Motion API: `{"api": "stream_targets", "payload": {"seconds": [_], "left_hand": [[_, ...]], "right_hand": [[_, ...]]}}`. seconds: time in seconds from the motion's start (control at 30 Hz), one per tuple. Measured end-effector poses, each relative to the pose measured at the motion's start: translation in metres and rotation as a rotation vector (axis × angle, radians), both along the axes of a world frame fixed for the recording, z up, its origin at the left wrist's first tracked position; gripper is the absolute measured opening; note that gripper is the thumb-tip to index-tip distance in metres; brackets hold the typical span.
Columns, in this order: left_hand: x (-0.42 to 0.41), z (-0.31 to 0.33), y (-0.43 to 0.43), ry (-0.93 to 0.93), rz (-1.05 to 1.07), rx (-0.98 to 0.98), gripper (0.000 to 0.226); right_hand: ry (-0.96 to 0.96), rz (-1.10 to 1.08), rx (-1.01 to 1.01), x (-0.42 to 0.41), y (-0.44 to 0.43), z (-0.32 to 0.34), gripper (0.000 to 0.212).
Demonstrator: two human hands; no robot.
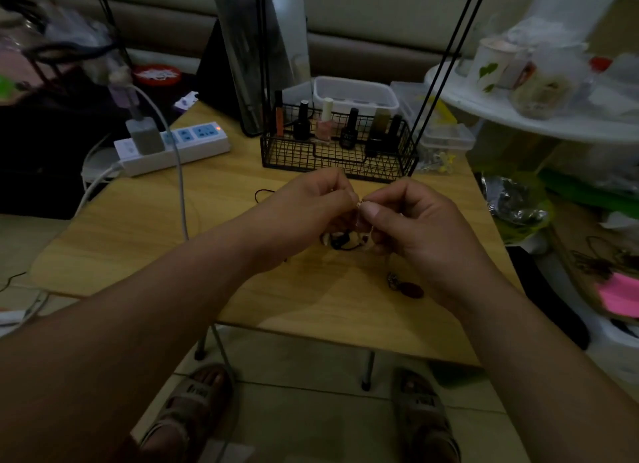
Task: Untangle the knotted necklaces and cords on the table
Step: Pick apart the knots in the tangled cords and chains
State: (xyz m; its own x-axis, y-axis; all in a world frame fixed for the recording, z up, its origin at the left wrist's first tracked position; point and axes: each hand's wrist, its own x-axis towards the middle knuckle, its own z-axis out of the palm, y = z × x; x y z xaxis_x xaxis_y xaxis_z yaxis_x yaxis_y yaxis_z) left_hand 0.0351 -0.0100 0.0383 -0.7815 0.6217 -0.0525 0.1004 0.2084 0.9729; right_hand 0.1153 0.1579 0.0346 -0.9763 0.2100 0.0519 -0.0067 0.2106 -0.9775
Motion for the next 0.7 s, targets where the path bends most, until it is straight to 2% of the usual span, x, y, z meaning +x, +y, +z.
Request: {"api": "stream_targets", "payload": {"seconds": [0.17, 0.37, 0.47, 0.57, 0.7], "left_hand": [[0.003, 0.004, 0.001, -0.036, -0.023, 0.021, 0.013], [0.006, 0.007, 0.0, -0.024, -0.031, 0.01, 0.015], [0.004, 0.01, -0.003, -0.086, 0.011, 0.047, 0.018], [0.0, 0.01, -0.01, -0.101, 0.023, 0.064, 0.013], [0.004, 0.012, -0.01, -0.057, -0.036, 0.038, 0.008]], "right_hand": [[-0.098, 0.05, -0.242, -0.001, 0.001, 0.003, 0.004], [-0.15, 0.117, -0.28, 0.0, -0.004, 0.004, 0.013], [-0.124, 0.055, -0.322, -0.001, -0.001, 0.006, 0.012], [-0.106, 0.004, -0.275, -0.002, 0.007, 0.008, 0.011], [-0.106, 0.079, -0.05, 0.003, 0.002, 0.007, 0.013]]}}
